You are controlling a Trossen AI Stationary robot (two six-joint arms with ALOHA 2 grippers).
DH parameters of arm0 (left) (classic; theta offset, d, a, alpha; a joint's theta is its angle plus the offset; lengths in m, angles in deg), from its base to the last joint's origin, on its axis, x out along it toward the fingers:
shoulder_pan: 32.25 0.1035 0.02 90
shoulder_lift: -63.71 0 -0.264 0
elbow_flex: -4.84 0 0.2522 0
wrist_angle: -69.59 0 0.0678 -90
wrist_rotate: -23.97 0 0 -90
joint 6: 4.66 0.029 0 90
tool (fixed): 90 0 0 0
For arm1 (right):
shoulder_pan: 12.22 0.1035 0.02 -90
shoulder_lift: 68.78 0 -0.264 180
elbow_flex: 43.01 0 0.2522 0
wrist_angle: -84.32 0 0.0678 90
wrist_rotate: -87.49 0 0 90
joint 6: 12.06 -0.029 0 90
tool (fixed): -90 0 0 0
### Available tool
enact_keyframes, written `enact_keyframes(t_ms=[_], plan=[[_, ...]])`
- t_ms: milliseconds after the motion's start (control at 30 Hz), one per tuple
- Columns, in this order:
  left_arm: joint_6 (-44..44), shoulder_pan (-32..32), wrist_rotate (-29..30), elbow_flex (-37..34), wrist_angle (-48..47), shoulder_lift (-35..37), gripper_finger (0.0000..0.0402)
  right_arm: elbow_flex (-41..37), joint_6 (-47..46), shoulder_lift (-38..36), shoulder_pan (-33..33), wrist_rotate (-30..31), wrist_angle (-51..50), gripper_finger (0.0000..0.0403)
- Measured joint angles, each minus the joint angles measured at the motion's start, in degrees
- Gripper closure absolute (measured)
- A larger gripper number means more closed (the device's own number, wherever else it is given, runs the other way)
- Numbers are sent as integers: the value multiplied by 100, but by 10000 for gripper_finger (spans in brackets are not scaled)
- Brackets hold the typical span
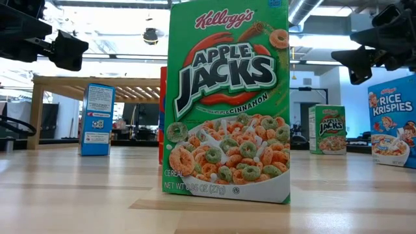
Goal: Stack cereal on shelf
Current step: Put the middle blue cereal box on the shelf
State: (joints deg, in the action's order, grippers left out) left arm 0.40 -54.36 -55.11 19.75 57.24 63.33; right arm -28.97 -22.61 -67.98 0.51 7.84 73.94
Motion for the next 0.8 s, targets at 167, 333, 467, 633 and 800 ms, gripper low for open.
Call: enact_keyframes(t_ms=[167,333,467,633,800], plan=[[-15,-1,0,2,0,2,127,2,-185,-2,-1,10,757,143],[-24,-1,0,2,0,0,127,73,11,-4,-33,32,1921,143],[-7,0,0,2,0,1,127,467,267,-7,-163,34,2159,143],[0,1,0,0,0,2,127,1156,835,182,-388,121,1763,143],[-16,1,0,2,0,1,127,2059,1203,876,-644,758,1077,143]])
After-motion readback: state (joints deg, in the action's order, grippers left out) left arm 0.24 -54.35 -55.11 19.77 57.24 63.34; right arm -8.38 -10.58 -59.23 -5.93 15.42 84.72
